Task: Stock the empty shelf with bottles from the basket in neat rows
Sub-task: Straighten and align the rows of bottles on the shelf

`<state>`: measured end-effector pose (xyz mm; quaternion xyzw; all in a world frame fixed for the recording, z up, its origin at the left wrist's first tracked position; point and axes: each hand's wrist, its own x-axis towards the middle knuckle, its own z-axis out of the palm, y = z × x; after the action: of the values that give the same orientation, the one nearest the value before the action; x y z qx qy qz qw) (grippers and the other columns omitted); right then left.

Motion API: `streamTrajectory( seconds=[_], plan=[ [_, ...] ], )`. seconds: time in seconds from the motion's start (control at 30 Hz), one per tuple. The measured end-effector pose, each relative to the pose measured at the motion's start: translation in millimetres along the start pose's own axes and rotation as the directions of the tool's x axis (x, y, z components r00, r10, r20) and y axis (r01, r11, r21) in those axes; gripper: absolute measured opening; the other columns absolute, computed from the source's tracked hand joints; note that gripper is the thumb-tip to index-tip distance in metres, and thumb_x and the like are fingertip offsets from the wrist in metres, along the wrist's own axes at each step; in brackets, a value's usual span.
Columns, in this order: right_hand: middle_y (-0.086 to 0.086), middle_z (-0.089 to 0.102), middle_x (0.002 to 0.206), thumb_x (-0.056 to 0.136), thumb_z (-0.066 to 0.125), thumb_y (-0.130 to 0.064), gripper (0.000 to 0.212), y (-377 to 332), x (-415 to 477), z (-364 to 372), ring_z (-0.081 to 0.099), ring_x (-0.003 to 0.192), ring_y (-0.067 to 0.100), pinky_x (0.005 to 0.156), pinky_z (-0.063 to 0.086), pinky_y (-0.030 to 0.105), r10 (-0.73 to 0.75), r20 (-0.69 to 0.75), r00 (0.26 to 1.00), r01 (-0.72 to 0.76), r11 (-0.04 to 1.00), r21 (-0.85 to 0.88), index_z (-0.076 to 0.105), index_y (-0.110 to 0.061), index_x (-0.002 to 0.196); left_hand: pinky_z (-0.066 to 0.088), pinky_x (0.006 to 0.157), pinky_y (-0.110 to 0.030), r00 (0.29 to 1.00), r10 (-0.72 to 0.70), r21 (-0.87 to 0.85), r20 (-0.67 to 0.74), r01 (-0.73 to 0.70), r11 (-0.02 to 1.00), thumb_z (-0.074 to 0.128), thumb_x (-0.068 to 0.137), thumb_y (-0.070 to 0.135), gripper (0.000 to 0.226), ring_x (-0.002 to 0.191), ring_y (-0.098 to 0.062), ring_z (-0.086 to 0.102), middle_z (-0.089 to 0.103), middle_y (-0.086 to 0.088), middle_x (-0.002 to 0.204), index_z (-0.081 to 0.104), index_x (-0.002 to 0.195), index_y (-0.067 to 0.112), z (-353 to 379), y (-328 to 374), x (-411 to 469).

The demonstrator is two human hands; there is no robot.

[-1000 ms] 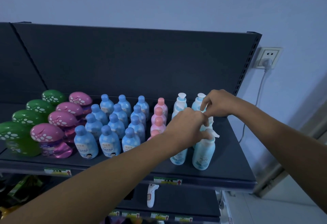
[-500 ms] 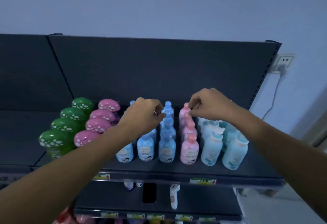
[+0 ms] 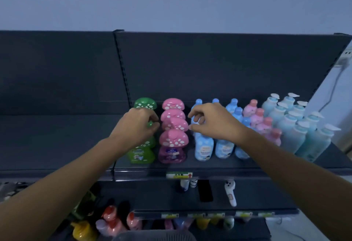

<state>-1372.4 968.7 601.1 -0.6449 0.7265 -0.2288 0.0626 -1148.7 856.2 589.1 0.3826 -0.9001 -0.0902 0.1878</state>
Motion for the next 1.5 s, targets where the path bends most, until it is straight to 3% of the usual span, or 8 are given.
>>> streamTrajectory(
  seconds=[0.1,0.23,0.43,1.1,1.2,1.3,1.4,1.5],
  plan=[
    [-0.004,0.069,0.105,0.082,0.077,-0.032,0.039,-17,9,23,0.063,0.093,0.006,0.085,0.056,0.032,-0.006,0.076,0.997,0.008,1.0,-0.029,0.069,-0.019,0.117,0.056,0.085,-0.037,0.999,0.019,0.02,0.051,-0.02,1.0,0.069,0.089,0.035,0.024,0.103,-0.02,0.066,0.07,0.002,0.112,0.073,0.11,0.024,-3,-28,-5],
    [-0.002,0.059,0.12,0.082,0.078,-0.035,0.054,-25,18,49,0.052,0.103,0.01,0.082,0.041,0.024,-0.013,0.124,0.992,0.028,0.992,-0.12,0.061,-0.02,0.131,0.051,0.095,-0.035,0.989,0.068,0.048,0.134,-0.075,0.996,0.075,0.086,0.039,0.038,0.116,-0.021,0.061,0.065,0.002,0.125,0.068,0.122,0.029,1,-51,-7],
    [-0.004,0.056,0.133,0.08,0.081,-0.042,0.063,-22,20,74,0.048,0.124,0.018,0.099,0.045,0.035,-0.027,0.162,0.986,0.048,0.991,-0.128,0.059,-0.026,0.137,0.049,0.099,-0.038,0.968,0.068,0.094,0.242,-0.093,0.991,0.08,0.08,0.046,0.063,0.123,-0.022,0.055,0.058,0.005,0.132,0.059,0.137,0.034,15,-66,-11],
    [-0.007,0.055,0.126,0.083,0.078,-0.042,0.059,-10,32,84,0.047,0.122,0.014,0.099,0.044,0.033,-0.081,0.205,0.975,0.117,0.978,-0.173,0.059,-0.03,0.137,0.05,0.099,-0.04,0.967,0.089,0.133,0.24,-0.124,0.983,0.075,0.081,0.057,0.061,0.122,-0.02,0.057,0.059,0.008,0.136,0.059,0.137,0.04,17,-74,1],
    [-0.006,0.059,0.12,0.087,0.072,-0.049,0.049,-9,38,78,0.052,0.116,0.012,0.095,0.046,0.031,-0.121,0.175,0.977,0.143,0.983,-0.118,0.064,-0.029,0.13,0.053,0.096,-0.039,0.98,0.125,0.085,0.156,-0.139,0.987,0.065,0.087,0.062,0.049,0.114,-0.018,0.063,0.066,0.007,0.127,0.065,0.13,0.038,10,-74,8],
    [-0.006,0.061,0.114,0.09,0.069,-0.043,0.039,-7,56,66,0.054,0.112,0.012,0.09,0.042,0.027,-0.119,0.06,0.991,0.122,0.99,-0.063,0.067,-0.029,0.126,0.054,0.092,-0.038,0.991,0.123,0.026,0.059,-0.124,0.992,0.066,0.092,0.049,0.035,0.107,-0.018,0.065,0.069,0.006,0.12,0.069,0.124,0.034,2,-76,26],
    [-0.009,0.053,0.109,0.09,0.071,-0.034,0.041,-2,78,55,0.052,0.112,0.014,0.089,0.034,0.023,-0.083,0.094,0.992,0.093,0.989,-0.117,0.064,-0.029,0.131,0.05,0.098,-0.039,0.981,0.11,0.055,0.161,-0.12,0.991,0.071,0.091,0.04,0.039,0.116,-0.02,0.06,0.064,0.003,0.126,0.066,0.129,0.034,1,-81,49],
    [-0.005,0.063,0.122,0.088,0.075,-0.021,0.044,4,92,52,0.056,0.116,0.013,0.091,0.037,0.02,-0.075,0.214,0.974,0.109,0.983,-0.151,0.066,-0.025,0.131,0.047,0.102,-0.04,0.948,0.092,0.086,0.305,-0.123,0.989,0.075,0.089,0.035,0.046,0.121,-0.021,0.057,0.062,0.003,0.131,0.062,0.133,0.038,5,-88,63]
  ],
)
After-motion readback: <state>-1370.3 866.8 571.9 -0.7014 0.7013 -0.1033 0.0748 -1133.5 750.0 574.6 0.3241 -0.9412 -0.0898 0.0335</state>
